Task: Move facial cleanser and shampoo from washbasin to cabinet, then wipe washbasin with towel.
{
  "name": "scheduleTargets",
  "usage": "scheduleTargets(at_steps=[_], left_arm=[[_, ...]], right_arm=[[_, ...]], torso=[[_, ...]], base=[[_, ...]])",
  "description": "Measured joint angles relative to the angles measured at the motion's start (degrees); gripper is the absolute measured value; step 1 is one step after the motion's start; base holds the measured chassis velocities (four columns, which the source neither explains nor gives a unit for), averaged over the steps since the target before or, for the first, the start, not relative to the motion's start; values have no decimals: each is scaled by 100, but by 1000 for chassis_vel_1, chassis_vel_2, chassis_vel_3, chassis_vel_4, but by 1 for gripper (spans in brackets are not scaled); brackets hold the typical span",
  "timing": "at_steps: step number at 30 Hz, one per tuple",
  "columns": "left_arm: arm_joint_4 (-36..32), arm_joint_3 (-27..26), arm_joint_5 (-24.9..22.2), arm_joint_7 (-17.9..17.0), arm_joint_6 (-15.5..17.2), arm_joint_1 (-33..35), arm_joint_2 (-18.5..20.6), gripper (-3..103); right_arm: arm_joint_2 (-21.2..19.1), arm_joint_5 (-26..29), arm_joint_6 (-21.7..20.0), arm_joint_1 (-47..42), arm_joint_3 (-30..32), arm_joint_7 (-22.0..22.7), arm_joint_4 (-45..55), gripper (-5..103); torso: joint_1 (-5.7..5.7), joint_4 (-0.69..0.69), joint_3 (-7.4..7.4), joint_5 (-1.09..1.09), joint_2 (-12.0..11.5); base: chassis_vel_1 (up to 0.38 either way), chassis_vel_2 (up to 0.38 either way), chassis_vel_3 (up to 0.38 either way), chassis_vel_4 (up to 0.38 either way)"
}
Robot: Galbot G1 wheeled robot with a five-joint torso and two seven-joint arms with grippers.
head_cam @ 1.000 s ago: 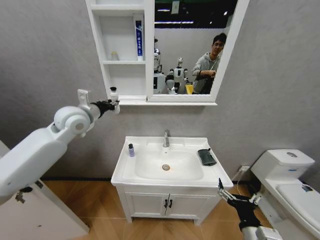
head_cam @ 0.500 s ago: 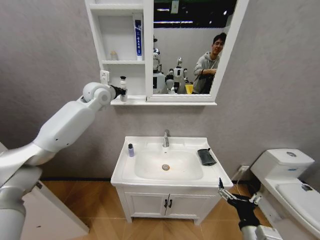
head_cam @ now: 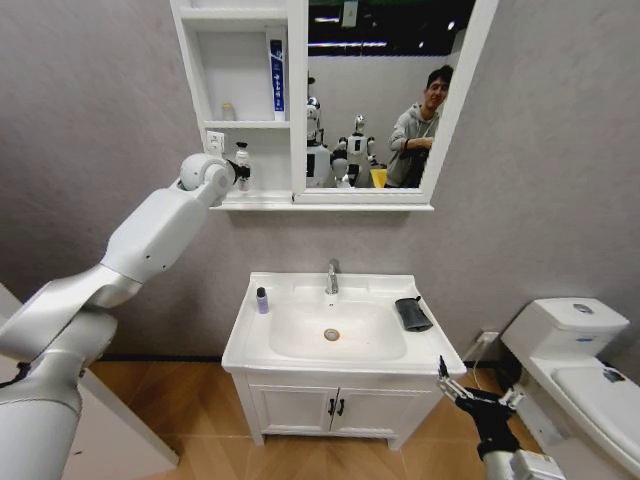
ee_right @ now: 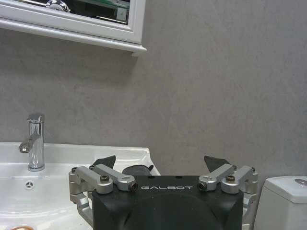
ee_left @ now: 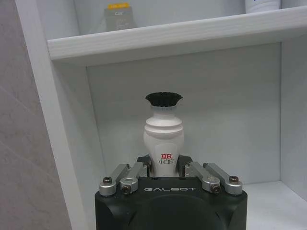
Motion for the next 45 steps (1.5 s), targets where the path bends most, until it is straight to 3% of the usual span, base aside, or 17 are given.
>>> scheduleTargets(at_steps=[16,18,20,21,22,24,26,27,30,34,38,41,45], left_arm=[[64,-69,40,53,-136,150,-58,26],[38,-73,29,61,-136,165,-49,34],[35,-73,29,67,-136,172,-48,34],[35,-75,31,72,-136,187,-47,44],[35,-75,31,72,-136,187,-47,44],[34,-79,38,83,-136,206,-40,55],[24,-80,38,85,-136,210,-32,55],[4,-80,38,87,-133,210,-18,66],[-54,-80,26,89,-121,210,34,72],[-344,-77,-99,28,-67,261,216,92],[-730,-54,-245,-85,-14,338,419,99],[-1537,10,-690,-362,93,502,891,100],[-2060,-49,-939,-563,151,713,1255,100]], right_arm=[[14,5,13,-3,10,3,-9,100],[6,12,15,-2,17,3,-9,100],[6,14,15,-1,17,4,-9,100],[9,14,18,0,16,4,-9,100],[9,14,18,0,16,4,-9,100],[13,12,24,-6,14,4,-8,100],[14,12,26,-8,15,4,-8,100],[13,13,27,-8,17,4,-6,100],[10,14,27,-7,17,4,-3,100],[7,12,28,-7,9,4,3,100],[-3,10,28,8,-10,4,-1,100],[-5,6,28,37,-30,-2,-14,100],[-5,2,28,37,-33,-5,-11,100]], torso=[[0,0,0,0,0],[0,0,0,0,0],[0,0,-1,0,0],[0,0,0,0,0],[0,0,0,0,0],[0,0,0,0,0],[0,0,0,0,0],[0,0,0,0,0],[0,0,0,0,0],[0,0,0,0,0],[0,-1,-1,0,0],[0,-1,-1,0,0],[0,0,-1,-1,0]], base=[[0,0,0,0],[0,0,0,0],[0,0,0,0],[0,0,0,0],[0,0,0,0],[0,0,0,0],[0,0,0,0],[0,0,0,0],[0,0,0,0],[0,0,0,0],[0,0,0,0],[0,0,0,0],[0,0,0,0]])
